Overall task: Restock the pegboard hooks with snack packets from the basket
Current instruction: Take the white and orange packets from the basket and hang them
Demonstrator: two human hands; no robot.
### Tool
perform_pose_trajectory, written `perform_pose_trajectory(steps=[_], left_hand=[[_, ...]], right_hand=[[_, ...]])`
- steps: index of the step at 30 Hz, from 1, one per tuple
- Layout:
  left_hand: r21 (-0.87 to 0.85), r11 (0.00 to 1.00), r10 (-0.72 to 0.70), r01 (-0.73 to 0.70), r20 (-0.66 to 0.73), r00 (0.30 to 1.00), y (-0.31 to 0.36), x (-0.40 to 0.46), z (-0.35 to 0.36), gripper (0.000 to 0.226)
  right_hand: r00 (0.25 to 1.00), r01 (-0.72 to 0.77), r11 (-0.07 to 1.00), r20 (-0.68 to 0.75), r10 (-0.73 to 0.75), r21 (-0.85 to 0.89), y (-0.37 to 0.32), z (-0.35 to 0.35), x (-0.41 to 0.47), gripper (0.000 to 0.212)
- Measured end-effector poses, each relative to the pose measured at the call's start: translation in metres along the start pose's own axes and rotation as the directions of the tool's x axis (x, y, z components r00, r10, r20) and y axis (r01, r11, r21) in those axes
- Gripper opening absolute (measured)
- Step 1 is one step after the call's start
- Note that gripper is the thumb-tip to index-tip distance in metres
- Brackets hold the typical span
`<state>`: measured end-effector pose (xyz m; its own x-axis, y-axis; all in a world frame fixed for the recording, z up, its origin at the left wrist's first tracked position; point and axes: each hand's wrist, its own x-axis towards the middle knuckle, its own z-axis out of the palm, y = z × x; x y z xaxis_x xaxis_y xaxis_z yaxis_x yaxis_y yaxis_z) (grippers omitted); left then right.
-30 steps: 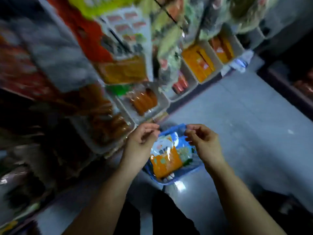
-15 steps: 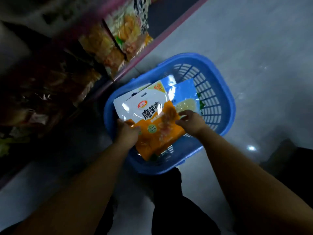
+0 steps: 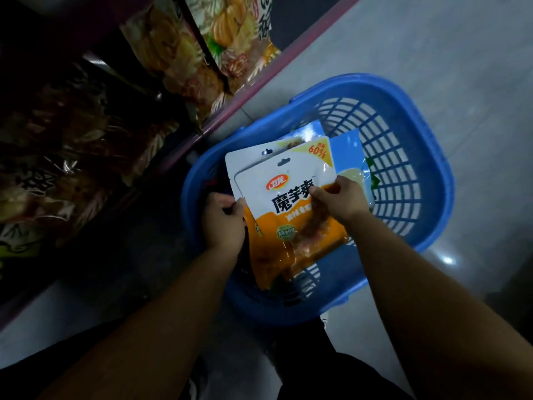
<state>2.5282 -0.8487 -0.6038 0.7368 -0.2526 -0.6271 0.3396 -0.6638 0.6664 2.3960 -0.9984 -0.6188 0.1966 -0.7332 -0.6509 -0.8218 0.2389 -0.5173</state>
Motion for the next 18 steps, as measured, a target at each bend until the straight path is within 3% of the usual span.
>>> perform_pose_trajectory(steps=[5,10,13,18], left_hand=[[-0.032,0.999,-0.006,0.009,0.069,0.998,0.005,-0.02,-0.007,0.016],[-0.067,0.998,0.005,0.007,0.177,0.984,0.032,-0.057,-0.027,0.011],[-0.208,0.977,-0.012,0.052,0.192,0.981,0.065,-0.099,-0.052,0.012],[-0.475,0.876,-0.014,0.084,0.149,0.989,0.157,-0.185,-0.127,0.022]], right_hand=[[0.966,0.006,0.993,-0.257,0.025,0.119,0.001,-0.026,-0.024,0.021],[0.987,0.028,0.917,-0.157,0.038,0.399,-0.015,-0.068,-0.073,0.019],[0.998,0.048,0.846,-0.067,-0.014,0.531,-0.037,-0.1,-0.121,0.016],[0.994,0.098,0.835,-0.015,-0.107,0.541,-0.111,-0.167,-0.217,0.019]])
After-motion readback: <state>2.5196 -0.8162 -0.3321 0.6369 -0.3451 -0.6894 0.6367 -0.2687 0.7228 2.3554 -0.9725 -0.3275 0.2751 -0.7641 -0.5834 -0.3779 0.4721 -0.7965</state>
